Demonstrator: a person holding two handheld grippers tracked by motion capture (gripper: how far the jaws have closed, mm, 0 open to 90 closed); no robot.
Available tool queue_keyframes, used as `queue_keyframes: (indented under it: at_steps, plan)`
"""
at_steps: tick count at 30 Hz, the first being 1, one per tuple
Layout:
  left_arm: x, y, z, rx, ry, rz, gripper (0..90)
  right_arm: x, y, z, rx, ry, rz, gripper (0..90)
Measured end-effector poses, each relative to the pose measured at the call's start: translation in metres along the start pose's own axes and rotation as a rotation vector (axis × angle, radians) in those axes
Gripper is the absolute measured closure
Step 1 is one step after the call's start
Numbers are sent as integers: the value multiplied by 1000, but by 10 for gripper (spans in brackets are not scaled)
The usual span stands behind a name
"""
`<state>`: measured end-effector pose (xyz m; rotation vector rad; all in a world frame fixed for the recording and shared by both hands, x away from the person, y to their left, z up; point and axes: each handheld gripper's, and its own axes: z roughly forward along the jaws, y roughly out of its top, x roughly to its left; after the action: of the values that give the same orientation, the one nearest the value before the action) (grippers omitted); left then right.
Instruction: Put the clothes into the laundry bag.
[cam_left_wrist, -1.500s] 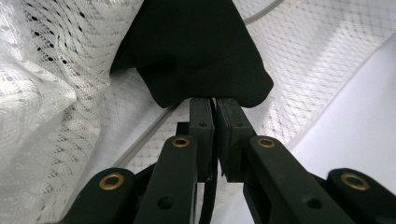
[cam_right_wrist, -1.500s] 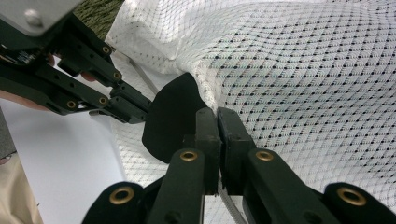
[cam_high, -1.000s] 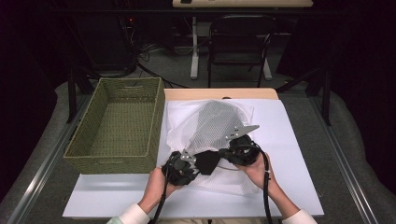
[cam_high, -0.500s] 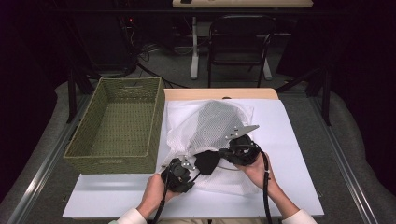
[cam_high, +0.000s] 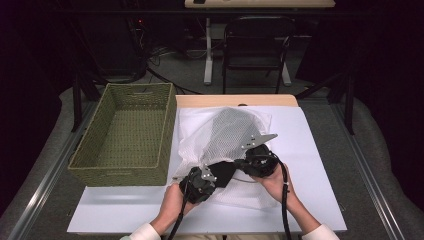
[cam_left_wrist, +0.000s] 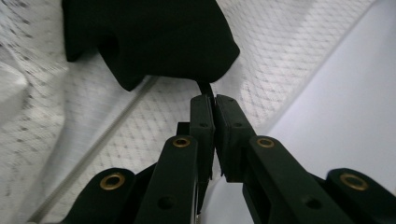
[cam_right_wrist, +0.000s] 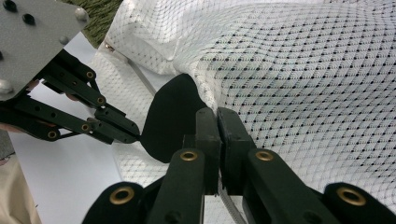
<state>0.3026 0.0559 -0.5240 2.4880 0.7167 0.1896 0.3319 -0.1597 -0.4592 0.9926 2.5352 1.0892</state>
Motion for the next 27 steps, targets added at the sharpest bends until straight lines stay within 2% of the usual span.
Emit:
queue_keyframes:
  at_steps: [5,8,19,23,27]
  plan:
    - [8,5,-6,-54,49,-17,870,0,0,0,-5,-3,-4,877]
    - [14,8,-4,-83,74,-34,870,0,0,0,-7,-4,-2,878]
    - [34,15,12,-120,192,-55,872,-1,0,-1,-22,7,15,881]
    - [39,19,19,-139,206,-83,872,-1,1,-2,-30,8,13,882]
    - [42,17,27,-115,217,-88,871,-2,0,-2,-28,13,19,881]
